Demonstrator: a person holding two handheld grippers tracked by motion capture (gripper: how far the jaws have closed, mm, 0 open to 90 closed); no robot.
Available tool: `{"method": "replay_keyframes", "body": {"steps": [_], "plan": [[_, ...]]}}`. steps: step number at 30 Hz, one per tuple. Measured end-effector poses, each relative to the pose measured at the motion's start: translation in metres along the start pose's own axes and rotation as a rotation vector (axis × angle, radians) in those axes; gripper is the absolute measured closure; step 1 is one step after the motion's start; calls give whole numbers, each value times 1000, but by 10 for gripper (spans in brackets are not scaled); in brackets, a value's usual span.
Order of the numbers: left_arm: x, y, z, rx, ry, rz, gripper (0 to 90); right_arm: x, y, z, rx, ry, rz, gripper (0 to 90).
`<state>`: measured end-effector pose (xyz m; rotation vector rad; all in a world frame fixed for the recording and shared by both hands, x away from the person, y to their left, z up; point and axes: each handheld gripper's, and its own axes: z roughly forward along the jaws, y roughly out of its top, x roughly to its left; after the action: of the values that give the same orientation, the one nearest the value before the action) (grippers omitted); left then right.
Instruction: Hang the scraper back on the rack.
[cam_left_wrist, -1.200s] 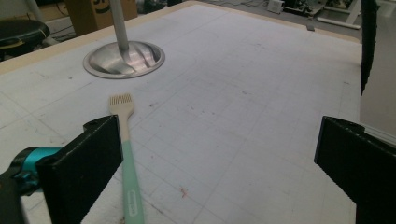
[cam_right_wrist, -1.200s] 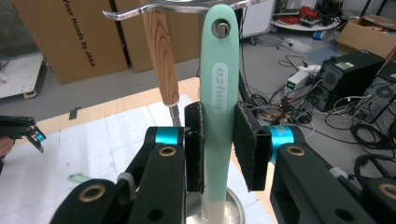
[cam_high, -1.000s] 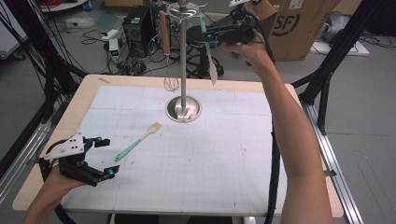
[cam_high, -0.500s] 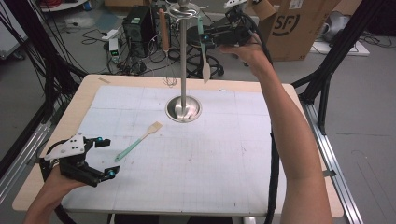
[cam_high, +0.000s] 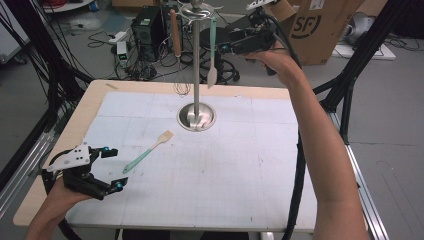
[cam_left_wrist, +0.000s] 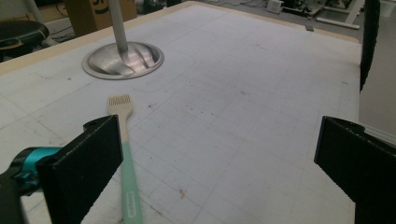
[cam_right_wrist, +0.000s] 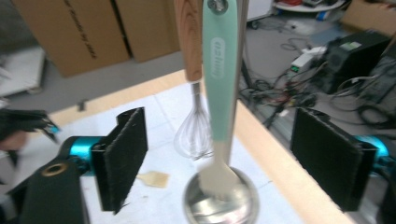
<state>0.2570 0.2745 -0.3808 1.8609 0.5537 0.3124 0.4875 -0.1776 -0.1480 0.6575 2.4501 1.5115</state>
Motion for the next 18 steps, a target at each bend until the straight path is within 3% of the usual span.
{"method": "replay_keyframes", "body": {"steps": [4,9,14,18], "plan": [[0,0,0,2,2,2,17,4,0,-6,-8,34,-18,151],[0,-1,0,5,3,1,17,6,-1,-14,1,22,-20,160],[0,-1,1,8,2,0,17,8,-5,-22,-7,21,-29,233],[0,-1,1,9,5,0,17,8,-8,-27,-20,-3,-28,91]]}}
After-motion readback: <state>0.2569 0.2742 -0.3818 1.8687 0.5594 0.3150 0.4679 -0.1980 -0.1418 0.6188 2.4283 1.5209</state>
